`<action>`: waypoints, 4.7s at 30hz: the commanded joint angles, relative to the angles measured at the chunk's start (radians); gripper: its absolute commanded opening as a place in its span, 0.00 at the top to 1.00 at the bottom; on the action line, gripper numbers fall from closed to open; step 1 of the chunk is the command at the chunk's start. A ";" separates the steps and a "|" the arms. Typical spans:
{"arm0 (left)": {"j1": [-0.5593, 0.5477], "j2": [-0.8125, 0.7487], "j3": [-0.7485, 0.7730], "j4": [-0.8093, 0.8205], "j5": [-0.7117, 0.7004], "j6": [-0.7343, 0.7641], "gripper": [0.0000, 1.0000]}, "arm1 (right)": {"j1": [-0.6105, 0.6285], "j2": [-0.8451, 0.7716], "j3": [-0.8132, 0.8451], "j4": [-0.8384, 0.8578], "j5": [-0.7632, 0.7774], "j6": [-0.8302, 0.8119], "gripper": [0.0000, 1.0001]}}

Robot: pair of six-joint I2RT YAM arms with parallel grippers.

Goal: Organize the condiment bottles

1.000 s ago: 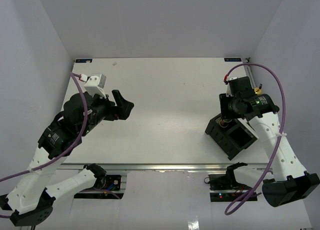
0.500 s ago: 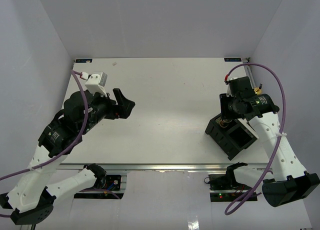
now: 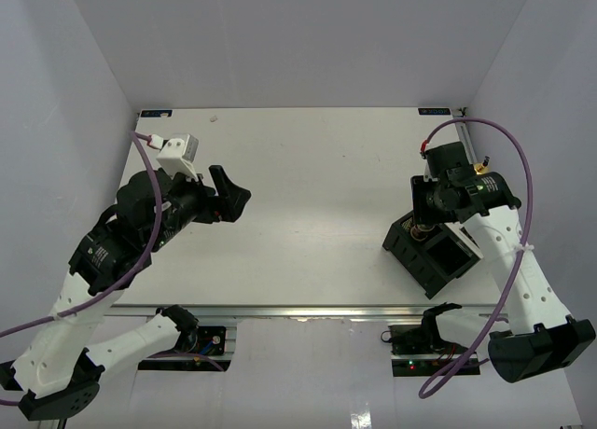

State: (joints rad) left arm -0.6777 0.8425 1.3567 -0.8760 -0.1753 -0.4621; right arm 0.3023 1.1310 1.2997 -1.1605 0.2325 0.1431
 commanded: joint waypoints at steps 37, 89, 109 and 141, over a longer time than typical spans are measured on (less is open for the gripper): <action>0.003 0.018 -0.006 0.006 -0.082 -0.035 0.02 | -0.005 -0.044 -0.018 0.041 0.011 -0.004 0.31; 0.725 0.678 -0.114 0.209 -0.003 0.083 0.06 | 0.044 -0.162 -0.091 0.353 -0.265 -0.220 0.07; 0.560 0.698 -0.159 0.226 0.057 0.041 1.00 | 0.044 -0.165 -0.123 0.388 -0.282 -0.222 0.07; -0.385 0.922 0.146 0.164 -0.143 -0.053 0.63 | 0.045 -0.171 -0.155 0.399 -0.236 -0.202 0.06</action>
State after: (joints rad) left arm -1.0569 1.7713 1.4558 -0.7315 -0.2708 -0.5056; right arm 0.3428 0.9821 1.1556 -0.8018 -0.0170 -0.0589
